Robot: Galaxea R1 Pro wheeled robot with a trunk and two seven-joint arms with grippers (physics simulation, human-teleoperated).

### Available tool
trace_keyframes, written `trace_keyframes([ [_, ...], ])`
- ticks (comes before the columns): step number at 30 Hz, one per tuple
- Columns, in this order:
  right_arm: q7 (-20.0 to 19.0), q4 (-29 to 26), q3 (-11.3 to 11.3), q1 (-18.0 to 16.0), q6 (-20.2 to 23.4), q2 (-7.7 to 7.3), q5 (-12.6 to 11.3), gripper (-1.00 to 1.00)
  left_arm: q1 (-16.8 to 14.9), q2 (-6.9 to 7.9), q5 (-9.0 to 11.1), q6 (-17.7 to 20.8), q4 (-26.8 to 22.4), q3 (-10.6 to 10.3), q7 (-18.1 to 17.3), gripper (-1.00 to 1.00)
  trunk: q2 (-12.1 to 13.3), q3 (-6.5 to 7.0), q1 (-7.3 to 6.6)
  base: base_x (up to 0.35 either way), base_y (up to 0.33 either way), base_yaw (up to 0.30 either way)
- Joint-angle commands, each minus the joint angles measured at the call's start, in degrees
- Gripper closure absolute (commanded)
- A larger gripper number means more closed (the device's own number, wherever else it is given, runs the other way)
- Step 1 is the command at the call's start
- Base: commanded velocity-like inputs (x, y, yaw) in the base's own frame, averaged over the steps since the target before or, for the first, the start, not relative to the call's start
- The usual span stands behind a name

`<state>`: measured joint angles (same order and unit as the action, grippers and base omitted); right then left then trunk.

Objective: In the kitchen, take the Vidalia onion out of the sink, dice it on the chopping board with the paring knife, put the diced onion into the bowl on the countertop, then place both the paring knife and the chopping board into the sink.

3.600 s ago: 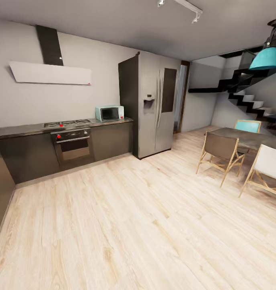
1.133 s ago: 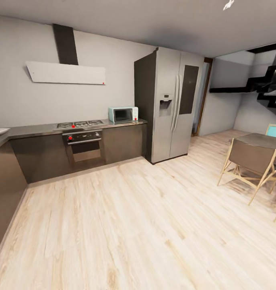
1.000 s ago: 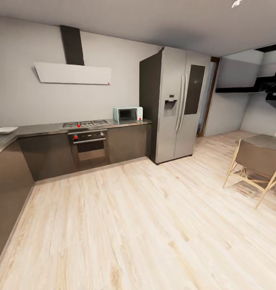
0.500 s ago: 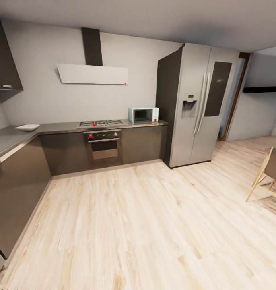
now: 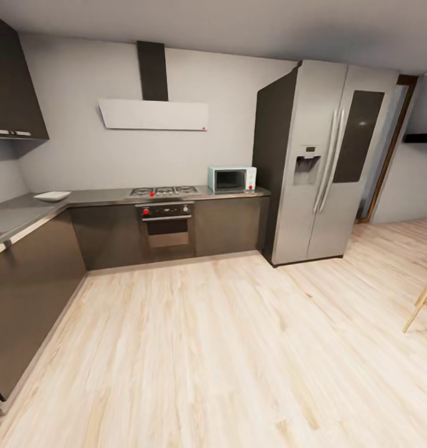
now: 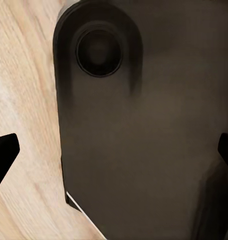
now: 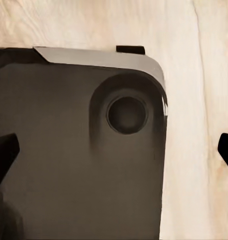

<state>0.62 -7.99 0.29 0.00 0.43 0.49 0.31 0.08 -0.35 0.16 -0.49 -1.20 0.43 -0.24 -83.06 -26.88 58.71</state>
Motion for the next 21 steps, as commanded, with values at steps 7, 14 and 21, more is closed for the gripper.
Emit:
trace_keyframes([
  [7, 0.73, -7.95, -0.02, 0.00, 0.02, -1.38, 0.05, -1.00, 0.01, 0.19, 0.02, -2.81, -4.88, 0.18, 0.16, -1.00, -0.02, -0.05, 0.02, 0.244, -0.236, 0.002],
  [14, 0.71, -16.47, -0.02, 0.00, -1.10, -1.52, 0.05, -1.00, -0.02, 0.50, -0.01, -2.70, -15.60, 0.19, 0.48, -1.00, -0.02, -0.05, 0.02, 0.232, -0.226, 0.000],
  [21, 0.87, -24.41, -0.23, 0.00, -1.96, -1.62, 0.05, -1.00, -0.15, 0.82, -0.06, -3.01, -22.60, 0.19, 0.38, -1.00, -0.02, -0.05, 0.02, 0.055, -0.058, 0.000],
])
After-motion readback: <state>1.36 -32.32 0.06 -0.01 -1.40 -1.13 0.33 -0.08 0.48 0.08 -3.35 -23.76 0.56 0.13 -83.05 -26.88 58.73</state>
